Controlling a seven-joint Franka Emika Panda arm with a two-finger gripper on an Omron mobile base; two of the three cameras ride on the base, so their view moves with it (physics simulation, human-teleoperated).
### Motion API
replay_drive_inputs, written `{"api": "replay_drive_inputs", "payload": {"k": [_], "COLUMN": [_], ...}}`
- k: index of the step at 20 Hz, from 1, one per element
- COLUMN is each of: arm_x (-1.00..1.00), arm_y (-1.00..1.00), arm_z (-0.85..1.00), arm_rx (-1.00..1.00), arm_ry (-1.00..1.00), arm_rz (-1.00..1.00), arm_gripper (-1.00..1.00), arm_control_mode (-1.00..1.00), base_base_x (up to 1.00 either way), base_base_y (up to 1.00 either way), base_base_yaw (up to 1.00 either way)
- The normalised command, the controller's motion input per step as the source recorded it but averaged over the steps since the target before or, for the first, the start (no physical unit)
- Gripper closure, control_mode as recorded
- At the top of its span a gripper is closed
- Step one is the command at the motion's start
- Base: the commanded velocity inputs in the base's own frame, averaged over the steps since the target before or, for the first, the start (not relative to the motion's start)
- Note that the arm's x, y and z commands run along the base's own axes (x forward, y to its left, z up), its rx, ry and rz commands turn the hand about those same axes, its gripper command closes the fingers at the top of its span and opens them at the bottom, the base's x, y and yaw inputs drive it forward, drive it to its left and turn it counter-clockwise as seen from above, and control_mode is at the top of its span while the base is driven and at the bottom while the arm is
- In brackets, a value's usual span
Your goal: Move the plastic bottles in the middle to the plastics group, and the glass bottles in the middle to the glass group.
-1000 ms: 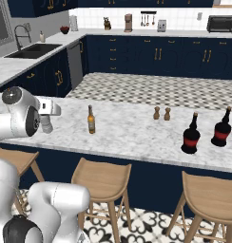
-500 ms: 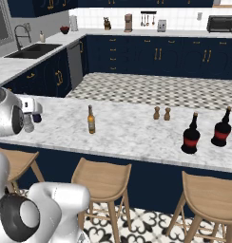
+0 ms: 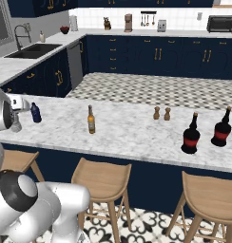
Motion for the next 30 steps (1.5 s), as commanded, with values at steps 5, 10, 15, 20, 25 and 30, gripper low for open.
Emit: {"api": "replay_drive_inputs", "payload": {"k": [5, 10, 15, 20, 25, 30], "arm_x": [0.16, 0.06, 0.08, 0.21, 0.2, 0.15], "arm_y": [0.47, 0.19, 0.01, 0.15, 0.25, 0.16], "arm_z": [-0.22, -0.09, 0.0, 0.0, 0.0, 0.0], "arm_rx": [-0.03, -0.01, 0.0, 0.0, 0.0, 0.0], "arm_ry": [0.0, 0.0, 0.0, 0.0, 0.0, 0.0], "arm_rz": [0.05, 0.02, 0.0, 0.0, 0.0, 0.0], "arm_gripper": [1.0, 1.0, 1.0, 1.0, 1.0, 1.0], "arm_control_mode": [-1.0, -1.0, -1.0, -1.0, -1.0, -1.0], "base_base_x": [0.0, 0.0, 0.0, 0.0, 0.0, 0.0], "base_base_y": [0.0, 0.0, 0.0, 0.0, 0.0, 0.0], "base_base_yaw": [0.0, 0.0, 0.0, 0.0, 0.0, 0.0]}}
